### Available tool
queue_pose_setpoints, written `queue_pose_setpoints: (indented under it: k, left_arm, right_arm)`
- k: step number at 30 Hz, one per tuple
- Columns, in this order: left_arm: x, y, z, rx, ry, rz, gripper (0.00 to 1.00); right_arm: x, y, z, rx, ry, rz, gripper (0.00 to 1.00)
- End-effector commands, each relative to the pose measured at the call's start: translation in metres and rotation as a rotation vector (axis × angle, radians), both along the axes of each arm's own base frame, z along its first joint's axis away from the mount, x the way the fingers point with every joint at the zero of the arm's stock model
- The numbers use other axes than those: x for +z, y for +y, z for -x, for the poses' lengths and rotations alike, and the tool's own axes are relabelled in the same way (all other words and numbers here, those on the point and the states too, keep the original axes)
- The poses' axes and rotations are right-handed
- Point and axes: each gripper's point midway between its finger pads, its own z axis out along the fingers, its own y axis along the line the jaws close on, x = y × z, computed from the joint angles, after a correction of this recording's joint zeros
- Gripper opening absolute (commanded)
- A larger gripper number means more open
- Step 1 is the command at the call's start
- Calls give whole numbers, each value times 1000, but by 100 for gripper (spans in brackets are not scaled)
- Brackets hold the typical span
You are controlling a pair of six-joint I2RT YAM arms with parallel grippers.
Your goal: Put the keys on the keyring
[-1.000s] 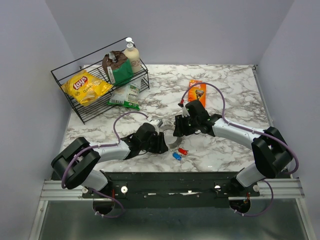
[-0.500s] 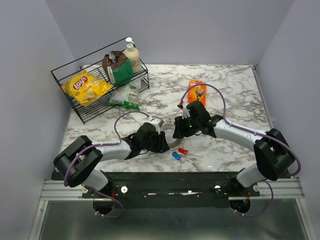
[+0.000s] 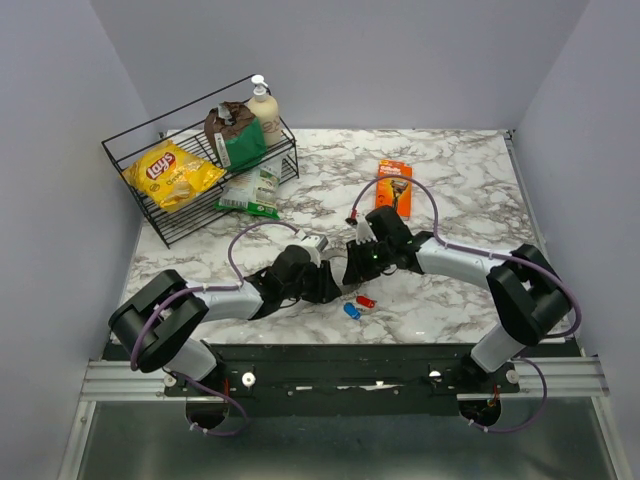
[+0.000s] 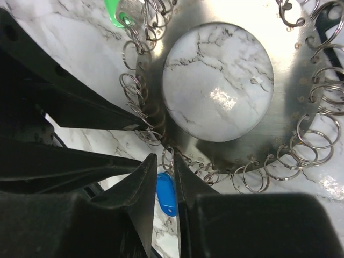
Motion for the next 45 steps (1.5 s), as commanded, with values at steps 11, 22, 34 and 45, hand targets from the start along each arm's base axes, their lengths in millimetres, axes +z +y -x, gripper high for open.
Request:
queue_pose_setpoints:
  k: [11,22,34,45]
  left_arm:
    - [0,-7,5,-38,-12,35,41]
    - [-11,3,4,-2,21,-33,39]
    - [-14,0,5,-18,25,-28,7]
    - [15,-12,4,-70,-45,58,0]
  right_arm:
    - [-3,4,-5,-25,-3,7,24]
    - [7,1,-9,-45,-37,7,25]
    - [9,-3,-9,-52,-54,15,25]
    - [26,-6,-13,-71,-103,4,26]
